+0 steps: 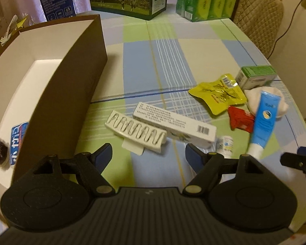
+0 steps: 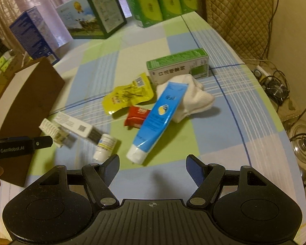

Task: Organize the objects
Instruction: 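Withdraw both tools from the box back toward the table items, then grasp the white plastic holder with the left tool while the right tool grasps the blue toothpaste, then carry the holder and toothpaste into the box and lower them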

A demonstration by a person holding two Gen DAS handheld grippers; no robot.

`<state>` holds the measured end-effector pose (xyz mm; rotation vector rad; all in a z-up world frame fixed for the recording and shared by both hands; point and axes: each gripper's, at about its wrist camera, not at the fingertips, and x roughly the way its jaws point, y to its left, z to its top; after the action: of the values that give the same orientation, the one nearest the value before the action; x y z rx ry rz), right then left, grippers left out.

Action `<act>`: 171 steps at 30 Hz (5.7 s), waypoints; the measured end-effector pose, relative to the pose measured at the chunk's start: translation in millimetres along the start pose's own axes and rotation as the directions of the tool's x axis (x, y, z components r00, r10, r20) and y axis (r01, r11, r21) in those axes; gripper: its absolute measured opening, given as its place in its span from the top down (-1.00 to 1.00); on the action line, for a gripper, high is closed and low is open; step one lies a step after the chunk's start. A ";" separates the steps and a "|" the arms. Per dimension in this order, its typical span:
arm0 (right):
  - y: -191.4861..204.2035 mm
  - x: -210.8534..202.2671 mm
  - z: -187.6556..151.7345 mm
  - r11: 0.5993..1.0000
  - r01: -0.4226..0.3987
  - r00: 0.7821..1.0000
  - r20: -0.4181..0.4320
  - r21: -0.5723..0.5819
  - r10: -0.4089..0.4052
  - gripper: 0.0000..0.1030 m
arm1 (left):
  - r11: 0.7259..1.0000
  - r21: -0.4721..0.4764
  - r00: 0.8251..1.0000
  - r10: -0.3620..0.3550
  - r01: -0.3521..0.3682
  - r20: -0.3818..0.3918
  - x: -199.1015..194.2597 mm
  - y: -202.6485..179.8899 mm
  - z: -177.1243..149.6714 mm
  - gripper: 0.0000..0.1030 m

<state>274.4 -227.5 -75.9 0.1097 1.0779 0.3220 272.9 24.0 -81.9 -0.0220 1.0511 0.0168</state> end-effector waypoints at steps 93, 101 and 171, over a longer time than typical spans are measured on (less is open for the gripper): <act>30.5 -30.5 25.2 0.948 -0.304 0.949 0.053 -0.096 0.310 0.66 | 0.991 -0.131 0.994 -0.005 0.019 0.107 -83.9 1.3 -32.2 0.54; 87.7 -41.5 29.5 0.909 -0.404 0.910 0.052 -0.105 0.411 0.66 | 0.991 -0.129 0.983 -0.024 0.048 0.181 -116.7 34.2 -25.2 0.54; 385.7 124.9 26.8 0.906 -0.079 0.996 -0.060 -0.417 0.060 0.26 | 0.989 -0.140 0.998 -0.031 0.038 0.052 -20.1 286.7 14.1 0.53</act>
<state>273.0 178.8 -75.0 -0.2464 1.0292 0.6171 268.1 310.9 -60.4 -0.1674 0.9979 0.0605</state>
